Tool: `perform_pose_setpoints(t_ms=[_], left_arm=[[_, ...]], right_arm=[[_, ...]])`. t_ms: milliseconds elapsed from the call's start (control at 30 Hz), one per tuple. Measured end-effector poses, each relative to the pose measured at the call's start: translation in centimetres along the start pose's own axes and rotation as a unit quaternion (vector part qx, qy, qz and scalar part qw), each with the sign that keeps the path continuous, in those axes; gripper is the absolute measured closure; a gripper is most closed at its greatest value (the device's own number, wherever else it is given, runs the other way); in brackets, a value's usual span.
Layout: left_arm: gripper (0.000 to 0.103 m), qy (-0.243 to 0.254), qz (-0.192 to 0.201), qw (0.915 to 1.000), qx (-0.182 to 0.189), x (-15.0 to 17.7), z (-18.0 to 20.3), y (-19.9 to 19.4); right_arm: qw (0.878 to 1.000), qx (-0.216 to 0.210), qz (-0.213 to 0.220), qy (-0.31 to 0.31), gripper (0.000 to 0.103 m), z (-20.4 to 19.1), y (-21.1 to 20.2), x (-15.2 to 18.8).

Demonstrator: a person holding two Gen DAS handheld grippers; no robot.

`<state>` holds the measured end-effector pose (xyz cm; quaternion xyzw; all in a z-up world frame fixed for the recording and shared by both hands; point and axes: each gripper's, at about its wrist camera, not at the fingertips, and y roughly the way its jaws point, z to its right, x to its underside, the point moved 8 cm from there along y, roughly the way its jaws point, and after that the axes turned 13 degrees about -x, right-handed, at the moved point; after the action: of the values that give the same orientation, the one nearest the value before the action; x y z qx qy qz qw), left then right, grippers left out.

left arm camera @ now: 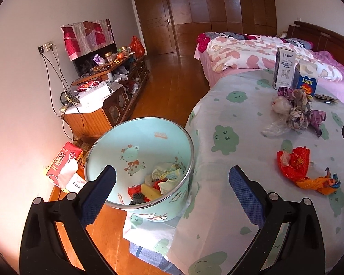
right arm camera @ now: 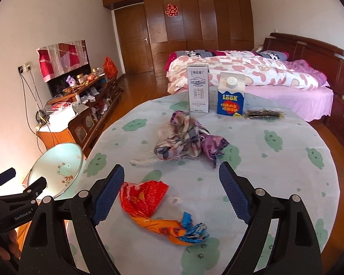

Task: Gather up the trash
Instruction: 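Move both open tools back over the table toward the red plastic bag, then grasp the red plastic bag with the left tool and lift it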

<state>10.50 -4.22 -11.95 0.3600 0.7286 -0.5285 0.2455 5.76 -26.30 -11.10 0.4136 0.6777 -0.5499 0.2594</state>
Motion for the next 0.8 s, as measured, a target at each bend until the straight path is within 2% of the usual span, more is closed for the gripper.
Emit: perform_pose_setpoints(t_ms=[367,800], left_arm=[[0.006,0.034,0.011,0.9989,0.032,0.5,3.8,-1.9],[0.007,0.073,-0.011,0.9907,0.114,2.4,11.0,-2.8]], right_arm=[[0.999,0.033,0.012,0.022,0.020,4.8,-2.4,0.6],[0.996,0.066,0.015,0.054,0.020,10.0,-3.8,1.9]])
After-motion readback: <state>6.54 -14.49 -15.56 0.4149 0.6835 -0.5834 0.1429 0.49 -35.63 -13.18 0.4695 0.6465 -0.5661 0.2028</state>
